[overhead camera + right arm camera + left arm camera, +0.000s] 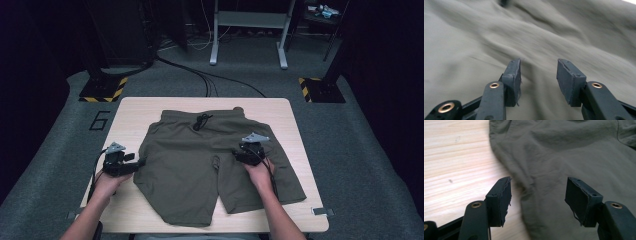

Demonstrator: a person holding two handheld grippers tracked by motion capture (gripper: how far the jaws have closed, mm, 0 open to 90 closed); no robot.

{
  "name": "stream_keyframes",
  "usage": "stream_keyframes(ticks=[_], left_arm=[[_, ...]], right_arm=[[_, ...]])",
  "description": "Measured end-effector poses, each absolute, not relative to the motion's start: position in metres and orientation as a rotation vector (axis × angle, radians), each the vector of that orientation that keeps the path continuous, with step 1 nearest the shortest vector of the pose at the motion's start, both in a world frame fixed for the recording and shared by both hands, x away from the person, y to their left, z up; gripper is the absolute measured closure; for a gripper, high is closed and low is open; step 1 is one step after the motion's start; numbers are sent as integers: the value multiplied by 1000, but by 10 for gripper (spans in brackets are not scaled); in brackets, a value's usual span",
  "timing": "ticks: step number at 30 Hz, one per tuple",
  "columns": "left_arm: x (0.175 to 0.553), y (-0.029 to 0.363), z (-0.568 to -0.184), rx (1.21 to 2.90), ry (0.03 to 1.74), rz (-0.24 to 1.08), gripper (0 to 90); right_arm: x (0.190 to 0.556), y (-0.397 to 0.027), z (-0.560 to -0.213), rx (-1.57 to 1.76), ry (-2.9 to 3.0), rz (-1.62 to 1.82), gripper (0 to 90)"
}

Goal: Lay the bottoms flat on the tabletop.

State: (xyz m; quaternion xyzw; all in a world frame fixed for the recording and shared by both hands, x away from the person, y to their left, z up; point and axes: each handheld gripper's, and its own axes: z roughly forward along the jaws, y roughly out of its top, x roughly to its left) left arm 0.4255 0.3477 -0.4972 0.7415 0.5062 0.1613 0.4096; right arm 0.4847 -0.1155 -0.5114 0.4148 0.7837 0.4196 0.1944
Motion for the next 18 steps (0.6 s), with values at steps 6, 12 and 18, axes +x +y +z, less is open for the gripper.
stream_keyframes(ticks=[6,12,18], left_arm=[[405,345,-487,1838,1282,444,374],[390,339,-488,1860,1286,402,371],[393,344,-494,1852,1315,383,370]], right_arm=[[444,-72,-501,1010,2277,1244,533],[409,-27,-498,871,2354,1322,535],[399,21,-516,760,2505,1325,496]])
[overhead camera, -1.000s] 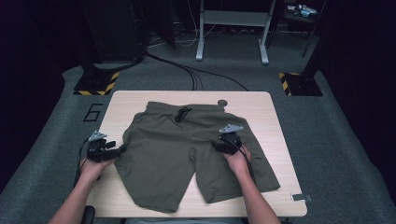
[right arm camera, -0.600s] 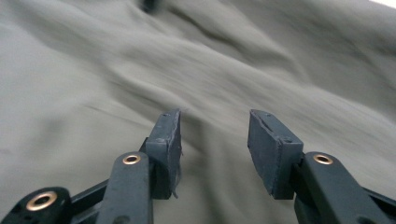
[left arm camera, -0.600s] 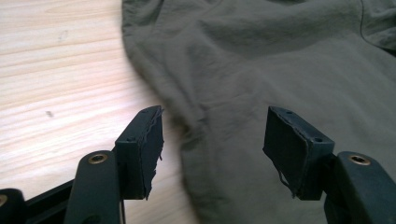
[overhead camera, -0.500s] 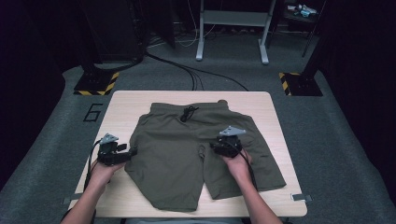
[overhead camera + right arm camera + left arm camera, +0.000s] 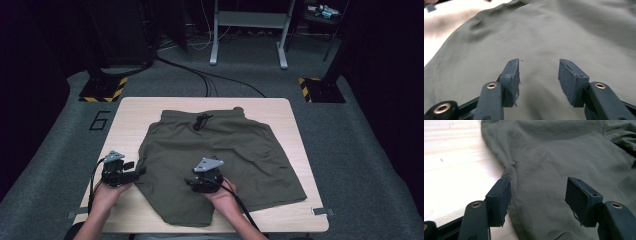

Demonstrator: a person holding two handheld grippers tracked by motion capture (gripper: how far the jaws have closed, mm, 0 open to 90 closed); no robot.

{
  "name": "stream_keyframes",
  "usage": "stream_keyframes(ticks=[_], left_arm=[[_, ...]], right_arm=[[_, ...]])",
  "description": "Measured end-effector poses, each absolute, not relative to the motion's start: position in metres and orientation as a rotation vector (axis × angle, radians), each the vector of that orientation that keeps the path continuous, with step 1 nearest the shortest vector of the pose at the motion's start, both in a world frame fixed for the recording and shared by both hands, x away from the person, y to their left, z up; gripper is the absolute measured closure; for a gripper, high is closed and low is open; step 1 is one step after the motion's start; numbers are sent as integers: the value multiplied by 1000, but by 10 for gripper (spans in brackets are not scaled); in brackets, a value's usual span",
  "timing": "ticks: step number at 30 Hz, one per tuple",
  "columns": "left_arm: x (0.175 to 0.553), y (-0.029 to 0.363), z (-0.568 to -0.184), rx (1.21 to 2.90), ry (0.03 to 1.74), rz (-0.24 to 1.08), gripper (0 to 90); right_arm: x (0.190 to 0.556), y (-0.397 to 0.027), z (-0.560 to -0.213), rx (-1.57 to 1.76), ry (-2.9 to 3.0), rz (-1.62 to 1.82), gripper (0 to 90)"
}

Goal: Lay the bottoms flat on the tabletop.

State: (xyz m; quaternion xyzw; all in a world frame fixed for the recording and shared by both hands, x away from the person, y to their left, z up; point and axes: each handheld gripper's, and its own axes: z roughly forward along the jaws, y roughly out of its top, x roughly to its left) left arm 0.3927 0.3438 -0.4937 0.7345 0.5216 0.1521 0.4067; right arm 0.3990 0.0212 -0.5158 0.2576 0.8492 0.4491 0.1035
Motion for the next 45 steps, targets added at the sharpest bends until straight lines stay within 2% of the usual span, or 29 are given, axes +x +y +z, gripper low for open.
stream_keyframes(ticks=[4,8,11,22,30,32,33,35,37,40,45], left_arm=[[393,346,-494,1852,1312,381,368],[393,346,-495,1845,1303,393,361],[392,343,-496,1853,1308,375,358],[393,338,-505,1910,1301,321,348],[406,335,-518,1932,1327,274,354],[407,334,-518,1925,1320,283,400],[408,333,-519,1921,1317,280,448],[408,332,-517,1946,1311,242,625],[408,330,-513,1939,1295,246,748],[405,328,-500,1889,1258,286,818],[407,315,-479,1885,1177,359,833]], right_arm=[[400,49,-526,681,2590,1276,473],[407,64,-528,624,2613,1202,491],[418,66,-528,664,2601,1208,544],[480,64,-527,825,2499,1176,565],[490,63,-527,864,2474,1157,553],[488,62,-527,870,2472,1156,514],[487,60,-527,866,2479,1166,531],[483,53,-522,848,2472,1208,559],[473,46,-513,821,2430,1286,589],[452,43,-500,747,2414,1324,581],[415,49,-490,733,2450,1403,539]])
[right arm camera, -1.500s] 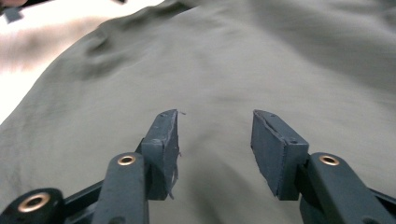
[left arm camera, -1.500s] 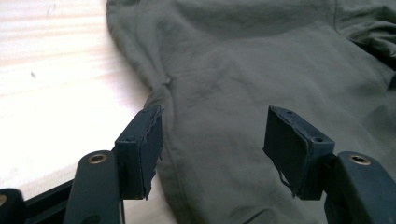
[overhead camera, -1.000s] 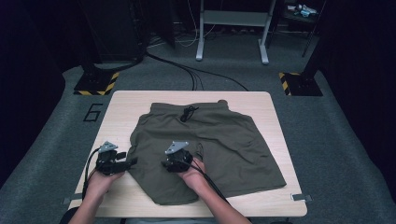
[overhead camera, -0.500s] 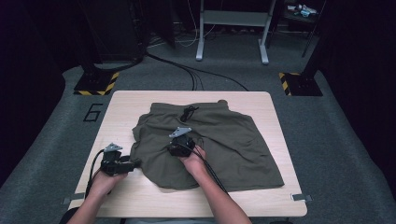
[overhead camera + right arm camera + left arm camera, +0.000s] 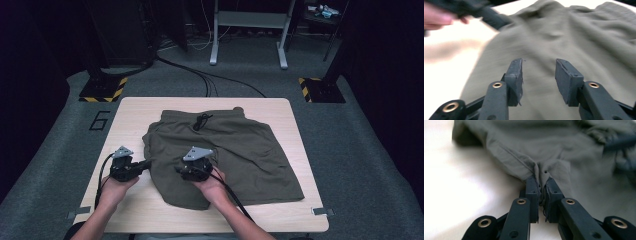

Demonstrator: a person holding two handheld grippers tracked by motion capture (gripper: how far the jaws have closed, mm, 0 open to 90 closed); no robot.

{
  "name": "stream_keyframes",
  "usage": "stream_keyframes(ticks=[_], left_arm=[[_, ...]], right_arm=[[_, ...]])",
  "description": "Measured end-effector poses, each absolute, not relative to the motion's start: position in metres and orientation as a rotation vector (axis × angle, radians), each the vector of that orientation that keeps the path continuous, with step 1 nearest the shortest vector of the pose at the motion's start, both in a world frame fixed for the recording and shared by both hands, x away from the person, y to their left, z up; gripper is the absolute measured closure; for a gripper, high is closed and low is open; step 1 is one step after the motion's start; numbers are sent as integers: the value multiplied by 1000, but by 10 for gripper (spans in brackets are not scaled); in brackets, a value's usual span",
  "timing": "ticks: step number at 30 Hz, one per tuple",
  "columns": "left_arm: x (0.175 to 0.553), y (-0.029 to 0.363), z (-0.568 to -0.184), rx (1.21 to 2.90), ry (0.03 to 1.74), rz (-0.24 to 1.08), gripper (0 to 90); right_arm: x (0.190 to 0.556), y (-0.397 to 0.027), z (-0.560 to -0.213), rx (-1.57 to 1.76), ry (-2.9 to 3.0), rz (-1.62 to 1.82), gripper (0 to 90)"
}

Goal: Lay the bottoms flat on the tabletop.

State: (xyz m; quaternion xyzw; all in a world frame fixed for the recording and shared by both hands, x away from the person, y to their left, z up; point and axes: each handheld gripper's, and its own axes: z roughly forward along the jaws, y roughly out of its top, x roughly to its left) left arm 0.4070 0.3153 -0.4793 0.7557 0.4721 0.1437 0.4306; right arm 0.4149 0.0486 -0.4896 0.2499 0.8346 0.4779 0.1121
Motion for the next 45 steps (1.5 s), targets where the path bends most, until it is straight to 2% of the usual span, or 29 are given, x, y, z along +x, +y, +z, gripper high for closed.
stream_keyframes(ticks=[4,15,20,22,24,31,35,40,42,45], left_arm=[[415,305,-476,1881,1169,377,832],[419,305,-486,1848,1219,330,831],[419,306,-489,1839,1252,304,831],[420,307,-490,1838,1258,305,831],[420,309,-490,1850,1258,293,831],[431,308,-470,1865,1207,313,822],[450,302,-469,1867,1203,335,756],[472,295,-482,1890,1209,332,652],[478,294,-489,1887,1229,307,601],[479,294,-492,1890,1240,297,581]], right_arm=[[395,60,-494,727,2490,1437,463],[365,91,-528,720,2592,1317,374],[360,98,-529,609,2592,1211,560],[359,97,-529,597,2591,1218,776],[362,94,-528,598,2597,1208,865],[386,59,-493,754,2570,1426,874],[419,28,-481,904,2480,1473,874],[454,6,-495,1007,2452,1356,868],[461,2,-502,1043,2455,1304,851],[465,2,-507,1032,2475,1245,730]])
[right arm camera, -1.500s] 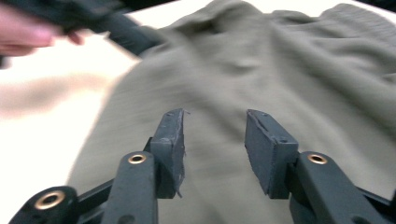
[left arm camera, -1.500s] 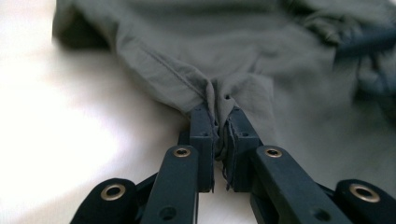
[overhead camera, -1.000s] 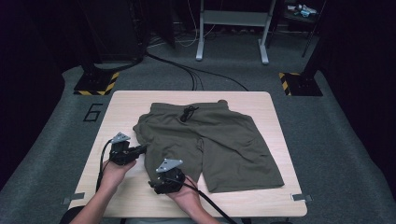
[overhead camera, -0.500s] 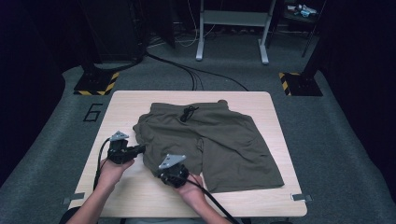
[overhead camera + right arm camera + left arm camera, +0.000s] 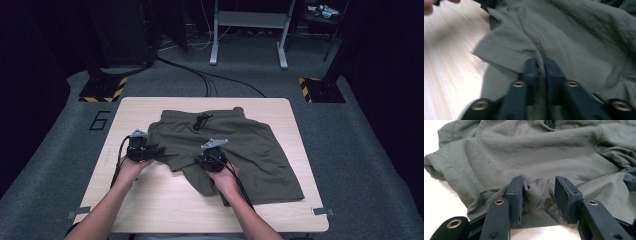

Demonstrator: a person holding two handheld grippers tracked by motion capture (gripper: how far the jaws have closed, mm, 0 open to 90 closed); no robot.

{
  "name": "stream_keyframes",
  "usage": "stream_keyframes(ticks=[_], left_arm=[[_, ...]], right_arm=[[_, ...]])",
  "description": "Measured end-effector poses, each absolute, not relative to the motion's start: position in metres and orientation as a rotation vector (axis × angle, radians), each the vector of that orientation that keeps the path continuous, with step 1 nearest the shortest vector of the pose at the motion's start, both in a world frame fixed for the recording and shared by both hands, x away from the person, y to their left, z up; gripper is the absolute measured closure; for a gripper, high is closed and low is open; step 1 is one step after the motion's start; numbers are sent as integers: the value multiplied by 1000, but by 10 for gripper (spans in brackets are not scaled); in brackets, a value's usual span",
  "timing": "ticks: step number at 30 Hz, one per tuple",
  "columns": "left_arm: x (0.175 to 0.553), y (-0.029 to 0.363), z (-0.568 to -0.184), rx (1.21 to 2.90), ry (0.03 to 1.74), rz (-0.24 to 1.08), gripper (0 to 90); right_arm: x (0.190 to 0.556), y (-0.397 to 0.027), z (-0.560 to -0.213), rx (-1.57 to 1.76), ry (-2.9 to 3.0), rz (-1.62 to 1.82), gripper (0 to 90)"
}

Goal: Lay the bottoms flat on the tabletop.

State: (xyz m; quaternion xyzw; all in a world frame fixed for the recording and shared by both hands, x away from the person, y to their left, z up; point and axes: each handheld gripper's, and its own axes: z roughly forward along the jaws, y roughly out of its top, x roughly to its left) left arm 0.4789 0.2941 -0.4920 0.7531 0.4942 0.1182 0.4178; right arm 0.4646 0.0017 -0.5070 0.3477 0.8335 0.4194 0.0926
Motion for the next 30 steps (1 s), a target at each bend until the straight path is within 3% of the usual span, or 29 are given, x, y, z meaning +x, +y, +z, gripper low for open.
stream_keyframes(ticks=[4,11,24,27,30], left_arm=[[475,298,-490,1864,1232,288,562],[470,301,-488,1848,1233,270,523],[465,323,-487,1791,1227,277,440],[462,332,-486,1763,1235,287,439],[460,339,-484,1726,1257,287,438]], right_arm=[[453,4,-490,954,2404,1334,616],[431,29,-464,800,2423,1485,652],[442,80,-522,771,2597,1312,547],[442,86,-527,746,2598,1248,587],[441,90,-528,715,2569,1227,734]])
